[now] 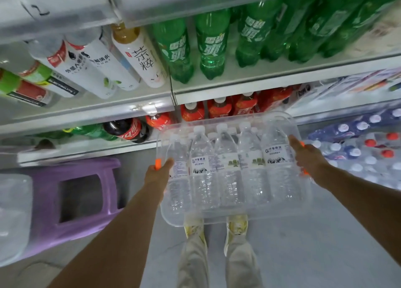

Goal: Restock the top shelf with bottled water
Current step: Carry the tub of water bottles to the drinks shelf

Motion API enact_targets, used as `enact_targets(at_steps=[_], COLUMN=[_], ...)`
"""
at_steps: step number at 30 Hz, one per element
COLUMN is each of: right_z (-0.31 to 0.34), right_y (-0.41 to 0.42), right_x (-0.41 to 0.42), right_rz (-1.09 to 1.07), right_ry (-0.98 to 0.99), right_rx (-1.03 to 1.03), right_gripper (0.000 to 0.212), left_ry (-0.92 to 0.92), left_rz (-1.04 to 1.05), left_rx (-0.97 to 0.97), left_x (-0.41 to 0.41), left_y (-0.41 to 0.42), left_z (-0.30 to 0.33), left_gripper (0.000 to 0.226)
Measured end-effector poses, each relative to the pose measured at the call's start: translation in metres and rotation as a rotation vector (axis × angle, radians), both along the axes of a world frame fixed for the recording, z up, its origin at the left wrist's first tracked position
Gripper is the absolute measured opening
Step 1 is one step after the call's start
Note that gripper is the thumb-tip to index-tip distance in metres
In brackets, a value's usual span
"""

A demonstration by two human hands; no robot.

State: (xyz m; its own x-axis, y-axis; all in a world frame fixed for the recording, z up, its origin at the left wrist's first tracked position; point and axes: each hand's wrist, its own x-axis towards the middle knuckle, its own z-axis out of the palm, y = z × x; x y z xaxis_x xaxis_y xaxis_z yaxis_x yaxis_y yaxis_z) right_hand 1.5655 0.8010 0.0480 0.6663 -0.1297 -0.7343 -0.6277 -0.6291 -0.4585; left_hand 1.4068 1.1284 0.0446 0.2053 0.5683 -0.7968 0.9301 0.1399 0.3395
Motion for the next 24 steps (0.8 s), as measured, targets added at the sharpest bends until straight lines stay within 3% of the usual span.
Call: enact_targets(at_steps=[7, 10, 15, 24], right_z=[0.022, 0.056, 0.133, 0.274], right_y=[0.009, 0.018, 0.05, 0.112], right_x=[-0.011, -0.016, -0.029, -0.083], right_rz=[0.135, 0.196, 0.368, 0.551], right_ry=[-0.019, -0.006, -0.091, -0.406], right_rx=[-0.207, -0.205, -0.134, 0.309], right_gripper=[0.05, 0.046, 0.025, 0.018], left_ry=[0.072, 0.016, -0.13, -0.547], left_rz=[-0.124, -0.158, -0.157, -0.229], left_rx=[0.065, 0.011, 0.006, 0.375], left_x=[-0.004, 0.001, 0.002, -0.065], left_y=[-0.002, -0.011, -0.025, -0.032], left_z=[0.034, 0.07, 0.142, 0.277], left_gripper=[0.067, 0.065, 0.05, 0.028])
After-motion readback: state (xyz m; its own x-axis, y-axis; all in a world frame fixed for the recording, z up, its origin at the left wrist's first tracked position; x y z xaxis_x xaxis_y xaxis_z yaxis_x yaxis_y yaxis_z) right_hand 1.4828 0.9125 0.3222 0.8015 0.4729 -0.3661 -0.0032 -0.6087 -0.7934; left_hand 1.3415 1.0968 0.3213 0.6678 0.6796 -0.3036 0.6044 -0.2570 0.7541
